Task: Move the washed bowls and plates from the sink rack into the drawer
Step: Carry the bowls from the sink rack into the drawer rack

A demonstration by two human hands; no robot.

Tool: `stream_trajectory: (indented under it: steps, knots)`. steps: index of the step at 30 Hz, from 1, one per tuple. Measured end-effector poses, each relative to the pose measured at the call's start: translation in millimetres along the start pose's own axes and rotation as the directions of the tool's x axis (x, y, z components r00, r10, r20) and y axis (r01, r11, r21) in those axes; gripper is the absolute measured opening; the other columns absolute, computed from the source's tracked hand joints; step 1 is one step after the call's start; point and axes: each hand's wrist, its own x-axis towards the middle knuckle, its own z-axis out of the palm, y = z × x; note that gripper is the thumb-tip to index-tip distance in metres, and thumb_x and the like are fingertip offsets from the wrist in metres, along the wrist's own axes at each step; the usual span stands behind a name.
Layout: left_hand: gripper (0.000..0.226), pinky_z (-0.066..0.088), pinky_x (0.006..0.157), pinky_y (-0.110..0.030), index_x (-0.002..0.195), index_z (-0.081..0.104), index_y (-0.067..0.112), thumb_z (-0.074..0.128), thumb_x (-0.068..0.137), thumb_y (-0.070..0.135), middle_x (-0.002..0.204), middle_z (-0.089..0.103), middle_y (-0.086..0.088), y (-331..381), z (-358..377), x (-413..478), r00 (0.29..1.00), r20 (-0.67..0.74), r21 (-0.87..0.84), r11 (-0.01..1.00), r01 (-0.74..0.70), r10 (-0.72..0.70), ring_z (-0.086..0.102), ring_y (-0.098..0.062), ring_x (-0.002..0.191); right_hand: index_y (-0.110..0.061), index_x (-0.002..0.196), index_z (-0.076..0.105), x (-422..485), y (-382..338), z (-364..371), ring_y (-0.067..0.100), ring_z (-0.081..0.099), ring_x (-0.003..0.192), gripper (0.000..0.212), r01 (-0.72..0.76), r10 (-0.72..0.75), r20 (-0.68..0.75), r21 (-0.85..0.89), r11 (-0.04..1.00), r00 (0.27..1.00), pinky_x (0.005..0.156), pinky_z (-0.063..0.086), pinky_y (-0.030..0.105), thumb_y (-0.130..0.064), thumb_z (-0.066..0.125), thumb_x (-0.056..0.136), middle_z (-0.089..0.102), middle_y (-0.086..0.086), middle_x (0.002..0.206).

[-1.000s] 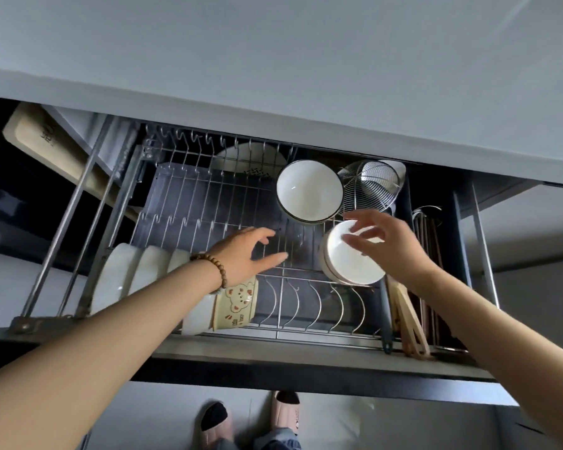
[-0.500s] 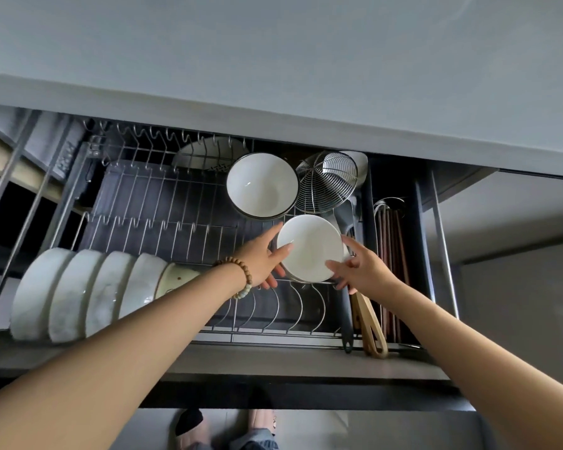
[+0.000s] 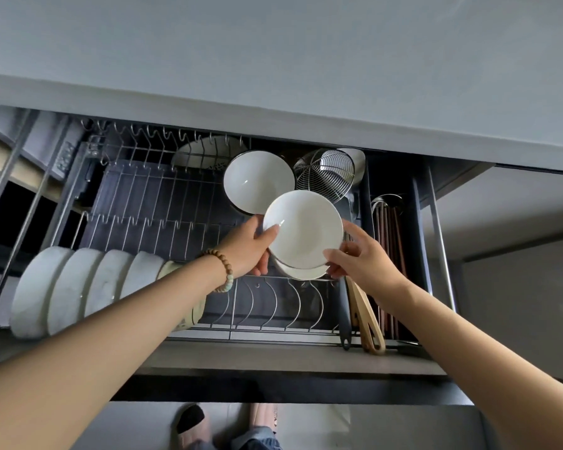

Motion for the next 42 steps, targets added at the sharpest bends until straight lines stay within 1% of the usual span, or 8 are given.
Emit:
stream_trajectory:
  steps: [4,10,15,20,25,30,34,42]
  knots:
    - [0.012,0.04,0.038,-0.017,0.091,0.05,0.018,0.041,0.098,0.02,0.048,0.046,-0.001,0.4,-35.0,-20.0,0.998,0.013,-0.076,0.995,0.061,-0.061,0.048,-0.008,0.037,-0.014,0.134,0.055,-13.1,-15.7,15.1,0.012,0.061,0.071,0.041,0.073,-0.074,0.12,0.013,0.997,0.99,0.073,0.056,0.023,-0.013,0.063,0.093,0.061,0.005,0.08]
    - [0.016,0.039,0.038,-0.017,0.099,0.048,0.002,0.042,0.098,0.016,0.049,0.044,-0.001,-15.2,-64.6,-47.4,0.983,0.121,-0.202,0.966,0.158,-0.136,0.047,-0.008,0.037,-0.022,0.134,0.053,-21.7,-33.1,41.5,0.021,0.065,0.115,0.048,-0.037,-0.081,0.362,0.306,0.951,0.929,0.097,0.053,0.033,-0.036,0.062,0.089,0.067,0.006,0.125]
    - [0.042,0.054,0.064,-0.035,0.104,0.056,0.019,0.039,0.089,0.055,0.086,0.064,-0.01,-30.7,-79.1,-51.5,0.995,0.083,0.134,0.99,0.038,-0.05,0.061,-0.014,0.069,-0.026,0.138,0.049,-24.5,-37.3,56.2,0.023,0.069,0.103,0.057,-0.087,-0.026,0.329,0.326,0.941,0.944,0.083,0.058,0.029,-0.035,0.07,0.086,0.071,0.007,0.117]
    - [0.09,0.035,0.105,-0.038,0.145,0.023,0.028,0.028,0.07,0.079,0.15,0.029,0.005,-50.2,-101.3,-56.0,0.985,0.148,0.796,0.601,-0.067,-0.087,0.034,-0.017,0.134,-0.029,0.138,0.048,-28.9,-40.4,73.2,0.023,0.068,0.094,0.06,-0.143,0.136,0.156,0.036,0.989,0.978,0.074,0.062,0.032,-0.03,0.073,0.084,0.067,0.012,0.103]
    - [0.098,0.013,0.115,-0.036,0.146,0.017,0.03,0.06,0.068,0.07,0.152,0.026,0.008,-72.0,-117.4,-54.9,0.949,0.261,0.913,0.364,-0.185,-0.174,0.024,-0.016,0.139,-0.025,0.143,0.043,-23.6,-36.8,105.6,0.021,0.059,0.1,0.066,-0.161,0.191,0.117,-0.226,0.961,0.975,0.068,0.059,0.03,-0.03,0.074,0.085,0.056,0.003,0.12]
    - [0.097,0.008,0.116,-0.038,0.145,0.019,0.032,0.066,0.067,0.065,0.151,0.026,0.009,-83.4,-121.2,-49.1,0.949,0.284,0.904,0.368,-0.218,-0.135,0.022,-0.014,0.139,-0.02,0.147,0.038,-8.6,-24.4,136.1,0.023,0.055,0.106,0.074,-0.153,0.208,0.1,-0.395,0.906,0.973,0.094,0.054,0.044,-0.035,0.073,0.084,0.054,0.008,0.136]
    - [0.097,0.012,0.115,-0.037,0.145,0.021,0.03,0.067,0.067,0.065,0.15,0.029,0.008,-85.4,-122.1,-47.9,0.949,0.297,0.893,0.385,-0.234,-0.111,0.025,-0.015,0.138,-0.019,0.148,0.035,-4.0,-21.7,152.7,0.022,0.054,0.105,0.075,-0.165,0.226,0.088,-0.442,0.882,0.97,0.094,0.051,0.035,-0.036,0.072,0.086,0.053,0.009,0.139]
    - [0.097,0.021,0.113,-0.034,0.144,0.025,0.027,0.069,0.065,0.064,0.147,0.032,0.007,-92.4,-128.7,-45.3,0.944,0.322,0.846,0.467,-0.255,-0.066,0.028,-0.015,0.136,-0.022,0.147,0.035,3.3,-18.6,173.0,0.025,0.059,0.099,0.075,-0.238,0.296,0.083,-0.407,0.882,0.952,0.087,0.058,0.047,-0.038,0.073,0.084,0.051,0.009,0.139]
